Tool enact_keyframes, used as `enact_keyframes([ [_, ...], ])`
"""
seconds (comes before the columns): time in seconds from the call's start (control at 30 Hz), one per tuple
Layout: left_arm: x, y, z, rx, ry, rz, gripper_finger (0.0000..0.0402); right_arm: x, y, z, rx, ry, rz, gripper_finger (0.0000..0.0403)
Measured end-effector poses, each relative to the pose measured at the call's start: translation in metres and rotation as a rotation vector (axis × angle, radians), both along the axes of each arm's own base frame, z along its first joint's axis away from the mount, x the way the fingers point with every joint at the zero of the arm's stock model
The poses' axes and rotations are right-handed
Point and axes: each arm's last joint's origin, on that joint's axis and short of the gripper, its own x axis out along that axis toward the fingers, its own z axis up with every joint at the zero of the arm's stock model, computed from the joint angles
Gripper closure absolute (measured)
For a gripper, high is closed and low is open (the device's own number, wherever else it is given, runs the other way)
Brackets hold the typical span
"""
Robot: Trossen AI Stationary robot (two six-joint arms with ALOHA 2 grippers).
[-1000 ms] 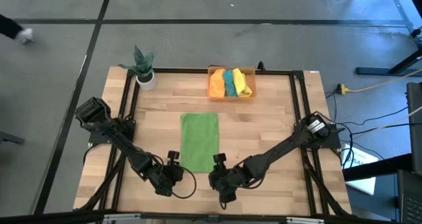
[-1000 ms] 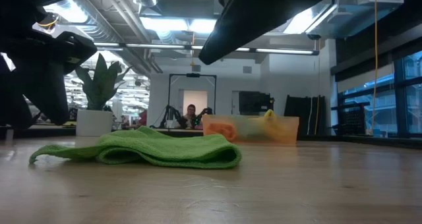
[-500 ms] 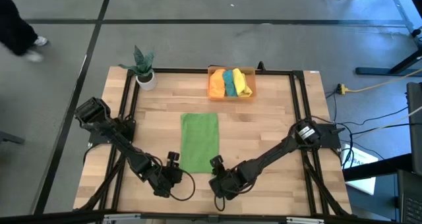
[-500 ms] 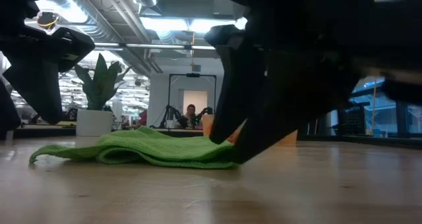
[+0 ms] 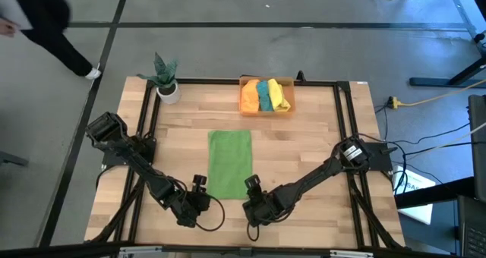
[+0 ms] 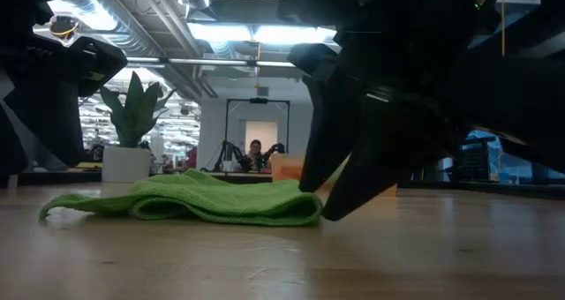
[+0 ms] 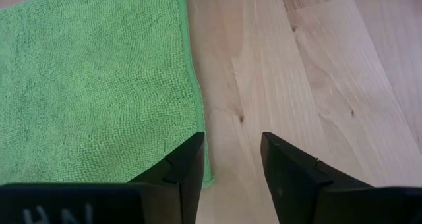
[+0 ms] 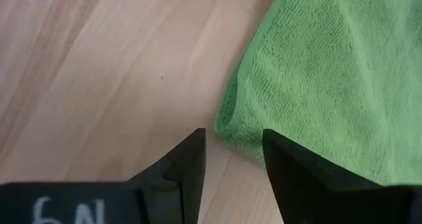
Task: Roll microfiber towels into tight, uniform cylinder then place into a basket
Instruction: Roll the green microfiber towel
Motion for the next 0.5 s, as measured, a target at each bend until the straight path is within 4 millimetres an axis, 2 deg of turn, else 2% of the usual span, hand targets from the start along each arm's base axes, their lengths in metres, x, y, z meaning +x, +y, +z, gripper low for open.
enact_keyframes([
  [0.5,0.000,0.000,0.000,-0.001,0.000,0.000,0.0260,0.006,-0.003,-0.019,-0.045,0.000,-0.030,0.0251],
])
